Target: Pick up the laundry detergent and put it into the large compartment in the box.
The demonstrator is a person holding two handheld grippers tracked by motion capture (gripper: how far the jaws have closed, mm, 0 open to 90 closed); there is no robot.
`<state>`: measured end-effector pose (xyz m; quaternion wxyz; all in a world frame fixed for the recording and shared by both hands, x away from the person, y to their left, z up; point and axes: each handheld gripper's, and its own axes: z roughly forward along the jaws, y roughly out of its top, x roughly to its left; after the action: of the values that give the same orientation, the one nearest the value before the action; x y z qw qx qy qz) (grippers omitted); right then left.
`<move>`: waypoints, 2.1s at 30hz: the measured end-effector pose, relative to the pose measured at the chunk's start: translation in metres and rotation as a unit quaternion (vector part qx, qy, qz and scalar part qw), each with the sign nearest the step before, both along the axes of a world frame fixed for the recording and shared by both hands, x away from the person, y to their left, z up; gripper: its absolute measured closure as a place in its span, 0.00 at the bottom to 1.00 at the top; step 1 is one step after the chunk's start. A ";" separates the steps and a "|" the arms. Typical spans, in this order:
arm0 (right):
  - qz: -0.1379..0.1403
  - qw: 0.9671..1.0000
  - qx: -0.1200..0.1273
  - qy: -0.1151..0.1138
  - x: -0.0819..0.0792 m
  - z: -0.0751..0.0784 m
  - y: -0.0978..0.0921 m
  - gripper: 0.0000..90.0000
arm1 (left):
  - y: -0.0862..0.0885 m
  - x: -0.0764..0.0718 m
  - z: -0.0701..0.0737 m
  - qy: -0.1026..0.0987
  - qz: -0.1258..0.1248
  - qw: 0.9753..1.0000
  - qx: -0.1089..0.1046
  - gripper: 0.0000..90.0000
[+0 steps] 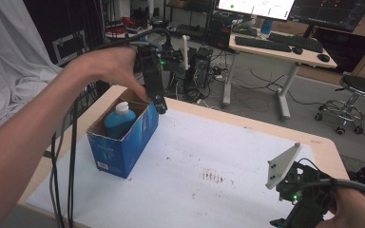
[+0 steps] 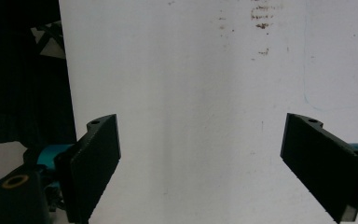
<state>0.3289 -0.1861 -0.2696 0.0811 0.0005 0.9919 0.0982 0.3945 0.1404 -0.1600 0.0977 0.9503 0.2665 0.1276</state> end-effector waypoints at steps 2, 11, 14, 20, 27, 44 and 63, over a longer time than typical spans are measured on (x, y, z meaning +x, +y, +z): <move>-0.001 1.000 0.000 -0.001 0.000 0.000 0.000 0.12 | -0.011 -0.001 -0.002 0.003 -0.015 1.000 0.005 0.19; -0.003 1.000 0.000 -0.004 0.000 0.000 0.000 0.12 | -0.047 -0.006 -0.018 0.003 -0.067 0.998 0.014 0.19; -0.006 1.000 0.000 -0.005 0.000 0.000 -0.002 0.12 | -0.058 -0.010 -0.031 0.007 -0.082 0.996 0.012 0.19; -0.013 1.000 0.003 -0.006 0.001 0.001 -0.003 0.12 | -0.073 -0.016 -0.048 0.012 -0.103 0.995 0.009 0.19; -0.012 1.000 0.005 -0.012 0.001 0.002 -0.004 0.12 | -0.090 -0.025 -0.073 0.018 -0.126 0.992 0.014 0.19; -0.020 1.000 0.016 -0.015 0.003 0.003 -0.009 0.12 | -0.107 -0.033 -0.152 0.067 -0.161 0.984 0.025 0.19; -0.025 0.999 0.015 -0.018 -0.004 0.007 -0.006 0.12 | -0.102 -0.040 -0.151 0.066 -0.164 0.984 0.015 0.19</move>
<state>0.3252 -0.1918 -0.2630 0.1016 0.0244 0.9884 0.1107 0.3545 0.0384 -0.3114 0.0853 0.9889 0.1108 0.0511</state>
